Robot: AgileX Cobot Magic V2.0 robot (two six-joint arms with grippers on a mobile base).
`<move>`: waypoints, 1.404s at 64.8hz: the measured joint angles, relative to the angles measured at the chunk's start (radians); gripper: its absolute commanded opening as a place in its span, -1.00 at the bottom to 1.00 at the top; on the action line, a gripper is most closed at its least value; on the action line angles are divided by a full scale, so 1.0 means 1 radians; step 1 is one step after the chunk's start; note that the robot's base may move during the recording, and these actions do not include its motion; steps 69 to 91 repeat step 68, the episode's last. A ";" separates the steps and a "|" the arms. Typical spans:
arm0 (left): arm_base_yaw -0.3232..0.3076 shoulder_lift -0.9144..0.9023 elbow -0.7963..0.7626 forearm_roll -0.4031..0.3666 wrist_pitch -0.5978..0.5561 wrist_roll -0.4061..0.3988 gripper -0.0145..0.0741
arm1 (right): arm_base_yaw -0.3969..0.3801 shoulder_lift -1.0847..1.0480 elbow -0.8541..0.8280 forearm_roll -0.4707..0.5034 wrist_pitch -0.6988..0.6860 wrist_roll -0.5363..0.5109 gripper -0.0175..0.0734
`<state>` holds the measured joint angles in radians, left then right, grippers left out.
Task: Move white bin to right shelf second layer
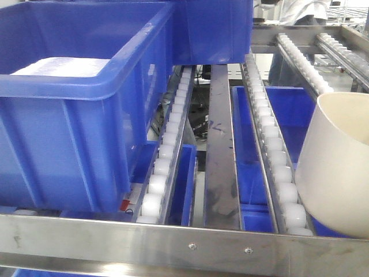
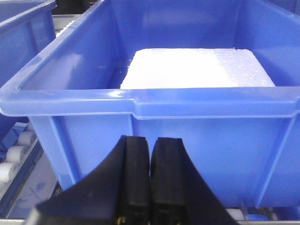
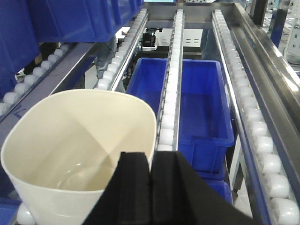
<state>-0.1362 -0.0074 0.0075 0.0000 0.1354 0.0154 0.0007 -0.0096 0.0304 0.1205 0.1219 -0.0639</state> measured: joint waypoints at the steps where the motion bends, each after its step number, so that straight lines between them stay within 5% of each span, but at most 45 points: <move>1: 0.000 0.000 0.000 0.000 0.000 0.000 -0.48 | 0.000 0.000 0.000 0.000 0.000 0.000 -0.50; 91: 0.000 0.000 0.000 0.000 0.000 0.000 -0.48 | -0.002 0.000 0.000 0.000 -0.002 -0.002 -0.50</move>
